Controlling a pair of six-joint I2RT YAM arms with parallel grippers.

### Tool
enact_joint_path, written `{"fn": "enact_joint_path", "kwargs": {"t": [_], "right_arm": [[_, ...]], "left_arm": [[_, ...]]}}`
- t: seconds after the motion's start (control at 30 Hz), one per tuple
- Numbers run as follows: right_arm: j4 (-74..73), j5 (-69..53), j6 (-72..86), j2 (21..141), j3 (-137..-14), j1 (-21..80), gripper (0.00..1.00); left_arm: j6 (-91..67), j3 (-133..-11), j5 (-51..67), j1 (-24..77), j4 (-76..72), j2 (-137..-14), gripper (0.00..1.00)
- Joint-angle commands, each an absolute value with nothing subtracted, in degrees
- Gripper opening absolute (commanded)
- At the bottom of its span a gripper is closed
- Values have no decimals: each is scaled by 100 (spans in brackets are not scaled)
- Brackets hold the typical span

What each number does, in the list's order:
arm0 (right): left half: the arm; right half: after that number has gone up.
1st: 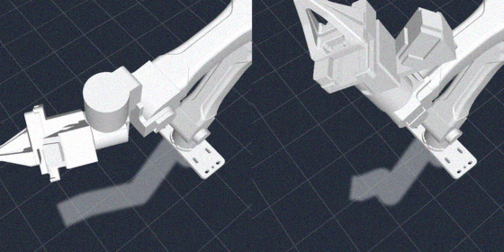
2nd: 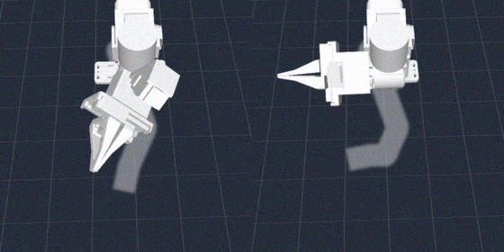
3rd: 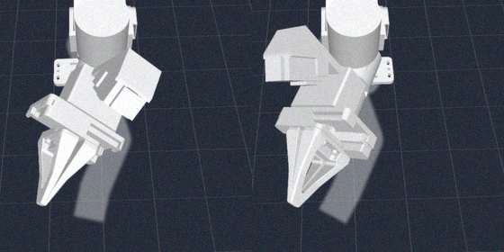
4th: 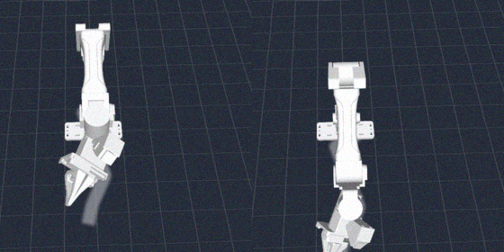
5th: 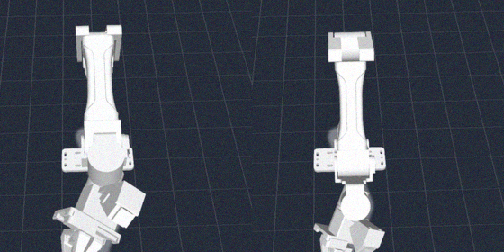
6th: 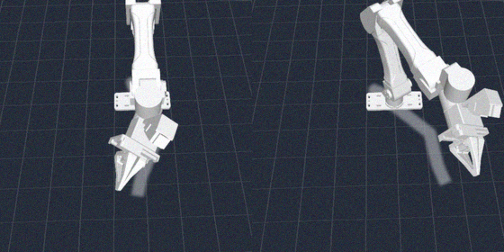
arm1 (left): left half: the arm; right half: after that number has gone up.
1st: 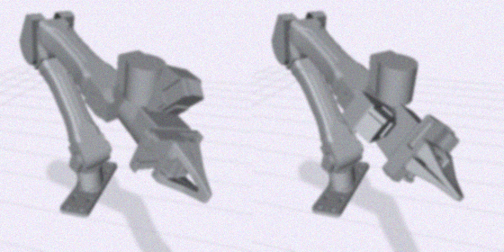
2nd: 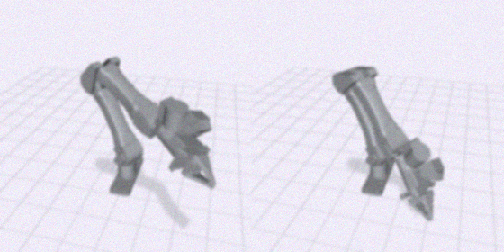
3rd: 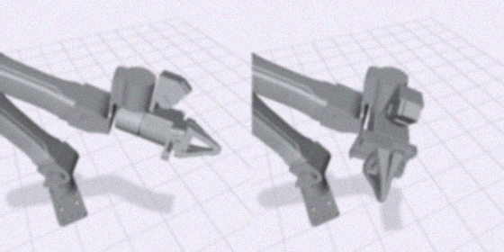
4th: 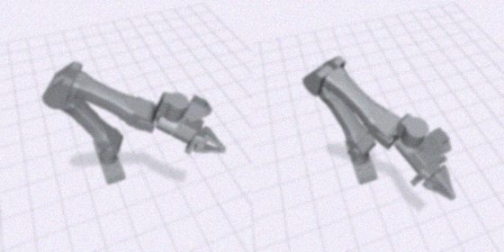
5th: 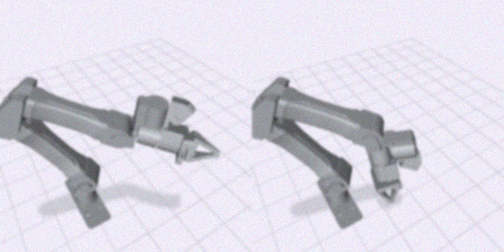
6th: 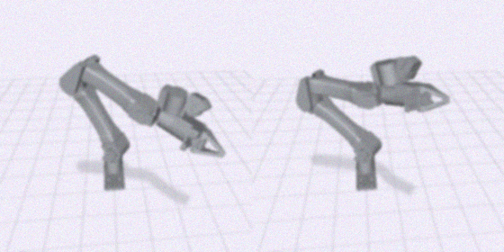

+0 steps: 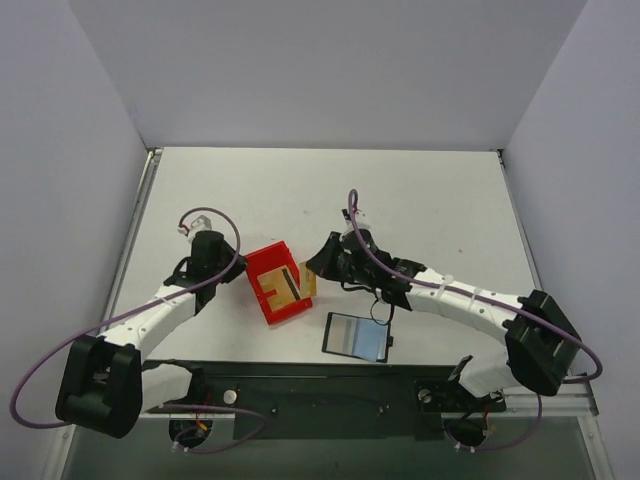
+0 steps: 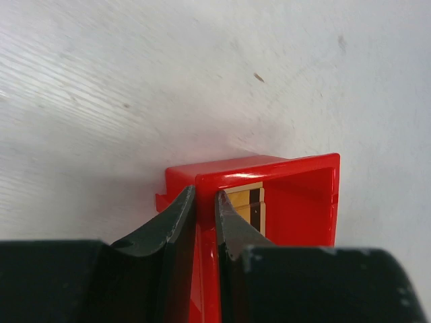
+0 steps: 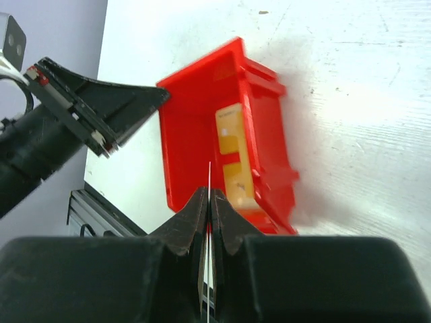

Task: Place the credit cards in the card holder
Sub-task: Move the storage box to the center of the board.

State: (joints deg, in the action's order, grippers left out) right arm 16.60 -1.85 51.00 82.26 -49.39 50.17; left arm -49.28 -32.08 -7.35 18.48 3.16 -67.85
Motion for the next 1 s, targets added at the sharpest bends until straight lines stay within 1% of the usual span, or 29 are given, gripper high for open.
{"fn": "enact_joint_path", "kwargs": {"t": [0.0,0.1,0.23,0.3,0.33,0.37,0.4,0.43,0.47,0.53,0.6,0.63,0.7,0.8,0.87,0.97], "right_arm": [[1627,-18,4781,7578,-4598,4799,0],[1442,-18,4676,7278,-4456,4571,0],[1318,-157,4422,6839,-4228,4255,0],[1318,-438,4246,6663,-4149,4061,0],[1327,-640,4184,6558,-4122,3913,0],[1371,-946,4123,6522,-4079,3833,0],[1388,-1123,4105,6443,-4052,3658,0],[1406,-1403,4104,6408,-4026,3587,0],[1406,-1511,4122,6390,-4017,3429,0],[1354,-1775,4280,6390,-4025,3227,0],[1082,-1741,4692,6424,-4069,3007,0],[603,-1453,5207,6434,-4148,2936,0],[265,-1318,6181,6442,-4149,2647,0],[500,-1301,7545,6311,-3930,2575,0],[939,-1231,8292,6118,-3649,2575,0],[993,-1186,8885,5942,-3516,2505,0]], "left_arm": [[-4851,-3252,-888,1091,159,-6846,0],[-4878,-3226,-835,643,88,-6934,0],[-4887,-3287,-774,317,88,-7136,0],[-4887,-3313,-695,238,-158,-7154,15],[-4887,-3331,-686,229,-167,-7146,31],[-4895,-3322,-642,229,-219,-7111,38],[-4913,-3314,-607,229,-246,-7084,50],[-4913,-3313,-554,237,-281,-7023,55],[-4913,-3348,-545,237,-264,-6996,64],[-4878,-3436,-527,246,-167,-6900,73],[-4852,-3515,-492,255,-44,-6759,77],[-4834,-3550,-466,255,-9,-6654,78],[-4799,-3630,-475,290,244,-6444,79],[-4781,-3709,-492,377,386,-6144,79],[-4755,-3788,-492,457,509,-5986,79],[-4702,-3911,-449,597,668,-5775,79]]}}
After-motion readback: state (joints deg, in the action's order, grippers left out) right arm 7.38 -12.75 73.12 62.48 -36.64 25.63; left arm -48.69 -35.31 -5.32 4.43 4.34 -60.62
